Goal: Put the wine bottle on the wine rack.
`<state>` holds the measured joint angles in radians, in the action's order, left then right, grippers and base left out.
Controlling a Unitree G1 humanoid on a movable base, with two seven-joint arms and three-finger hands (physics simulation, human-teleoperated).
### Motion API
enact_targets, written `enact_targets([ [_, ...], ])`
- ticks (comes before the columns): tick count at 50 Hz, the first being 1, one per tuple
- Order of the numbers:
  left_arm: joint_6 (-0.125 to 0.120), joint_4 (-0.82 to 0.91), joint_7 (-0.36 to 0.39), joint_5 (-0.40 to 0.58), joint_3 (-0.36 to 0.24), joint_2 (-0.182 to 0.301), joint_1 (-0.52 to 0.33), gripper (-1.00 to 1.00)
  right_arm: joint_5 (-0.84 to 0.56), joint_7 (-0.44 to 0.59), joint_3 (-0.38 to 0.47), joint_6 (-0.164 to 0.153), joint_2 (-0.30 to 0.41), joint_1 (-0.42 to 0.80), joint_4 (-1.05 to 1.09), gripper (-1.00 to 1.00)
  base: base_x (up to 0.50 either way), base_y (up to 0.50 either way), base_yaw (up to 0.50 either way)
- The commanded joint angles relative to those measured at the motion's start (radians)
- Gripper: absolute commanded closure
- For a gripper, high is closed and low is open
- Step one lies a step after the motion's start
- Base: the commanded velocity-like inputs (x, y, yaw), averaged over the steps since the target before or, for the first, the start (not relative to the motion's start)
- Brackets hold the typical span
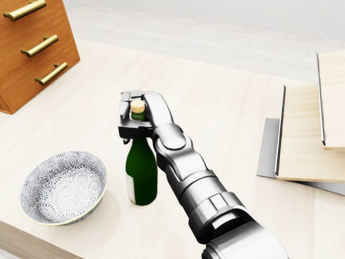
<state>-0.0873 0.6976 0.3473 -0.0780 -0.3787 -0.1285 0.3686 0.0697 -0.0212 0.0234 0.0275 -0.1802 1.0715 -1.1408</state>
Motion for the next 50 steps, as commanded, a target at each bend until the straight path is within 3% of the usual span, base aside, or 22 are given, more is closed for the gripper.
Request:
enact_targets([
  [1,0.000,-0.009,-0.001,-0.001,0.004,0.001,0.003,-1.00,-0.008,0.006,0.000,-0.001,0.003,-0.009,-0.006,1.00,0.00,0.00,0.00],
  [22,0.000,-0.017,-0.009,0.003,0.016,0.004,0.004,-1.00,-0.006,0.010,-0.003,0.000,0.013,-0.026,0.025,1.00,0.00,0.00,0.00],
  [29,0.000,-0.021,-0.012,0.004,0.020,0.005,0.002,-1.00,-0.004,0.004,-0.005,-0.038,0.038,-0.031,0.082,1.00,0.00,0.00,0.00],
  [37,0.000,-0.024,-0.016,0.003,0.027,0.007,0.003,-1.00,-0.003,-0.005,-0.010,-0.115,0.064,-0.024,0.178,1.00,0.00,0.00,0.00],
  [50,0.000,0.004,-0.017,-0.012,0.008,0.011,0.000,-1.00,0.013,-0.023,-0.003,-0.115,0.121,-0.014,0.375,1.00,0.00,0.00,0.00],
])
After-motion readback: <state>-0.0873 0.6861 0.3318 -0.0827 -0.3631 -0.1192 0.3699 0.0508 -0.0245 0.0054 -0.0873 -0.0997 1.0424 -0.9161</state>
